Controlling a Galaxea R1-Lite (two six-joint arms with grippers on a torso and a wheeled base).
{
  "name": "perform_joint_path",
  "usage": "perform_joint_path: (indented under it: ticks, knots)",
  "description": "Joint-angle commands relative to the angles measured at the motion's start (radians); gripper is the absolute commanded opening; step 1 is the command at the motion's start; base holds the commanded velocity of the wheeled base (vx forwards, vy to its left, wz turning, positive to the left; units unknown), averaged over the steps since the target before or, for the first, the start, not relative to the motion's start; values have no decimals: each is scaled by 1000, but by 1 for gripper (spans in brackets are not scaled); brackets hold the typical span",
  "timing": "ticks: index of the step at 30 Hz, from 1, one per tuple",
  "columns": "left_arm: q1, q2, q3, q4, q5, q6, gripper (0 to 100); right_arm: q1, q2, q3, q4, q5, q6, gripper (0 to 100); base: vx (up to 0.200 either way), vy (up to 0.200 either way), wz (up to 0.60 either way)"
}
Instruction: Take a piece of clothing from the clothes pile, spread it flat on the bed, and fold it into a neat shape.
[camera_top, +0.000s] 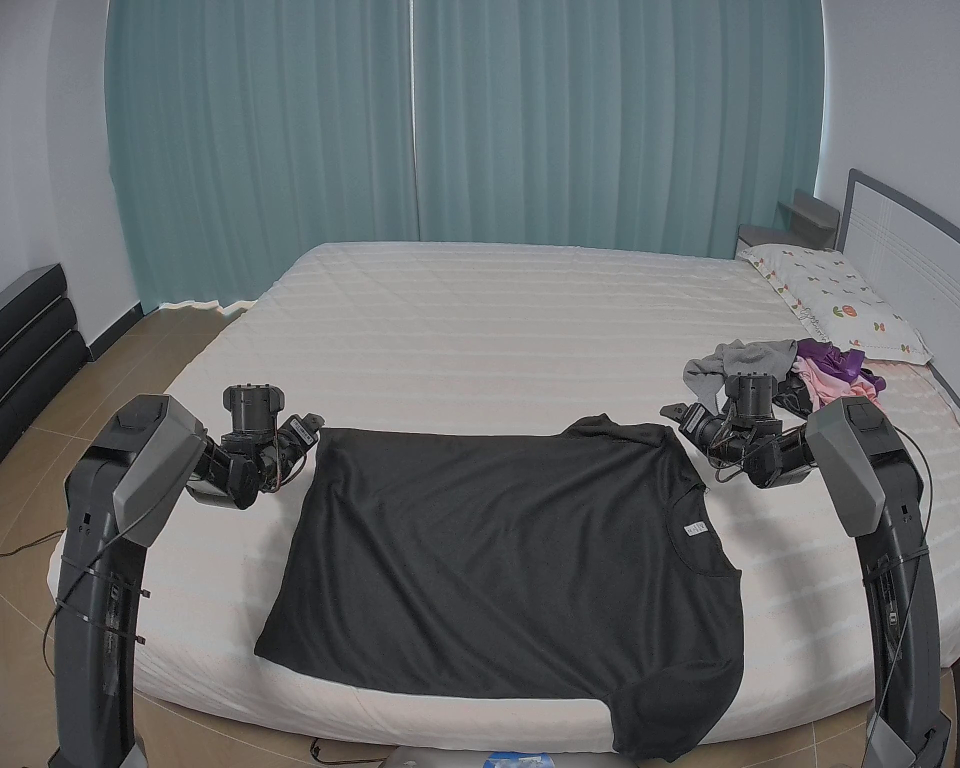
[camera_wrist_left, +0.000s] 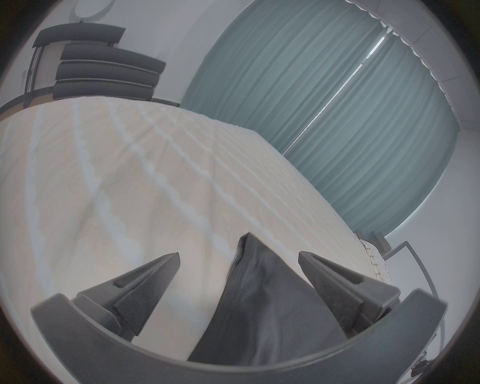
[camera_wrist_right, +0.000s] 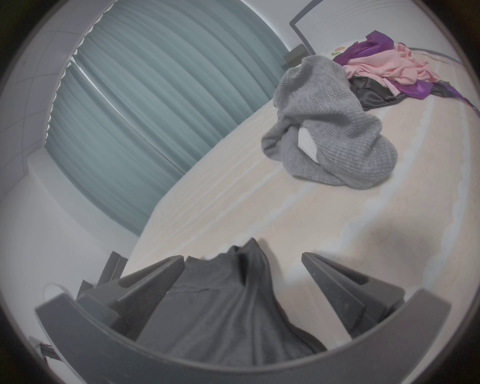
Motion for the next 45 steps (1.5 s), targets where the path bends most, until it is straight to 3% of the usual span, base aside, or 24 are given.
perform_joint_path:
  ticks: [1,7,8,27,35,43,44,45]
  knots:
    - [6,-157,197,-9,-35,-62,100,5,17,42,10,14,-58,100,0,0,0]
    - [-3,-148,260,-45,-36,-68,100,6,34,48,12,14,-81,100,0,0,0]
    - [-3,-148,260,-45,-36,-68,100,6,34,48,12,14,-81,0,0,0,0]
    - [-9,-159,310,-58,-28,-69,100,-8,53,-50,-28,-9,-61,0,0,0,0]
    - [-9,-172,327,-59,-30,-69,100,-11,90,-150,-44,-72,-63,0,0,0,0]
    - [-9,-208,353,-56,-36,-71,100,-4,116,-136,-39,-78,-66,0,0,0,0]
    - [-9,-214,361,-58,-38,-69,100,-4,112,-126,-37,-78,-69,100,0,0,0]
    - [-9,-218,366,-56,-38,-69,100,-4,106,-112,-37,-78,-70,100,0,0,0]
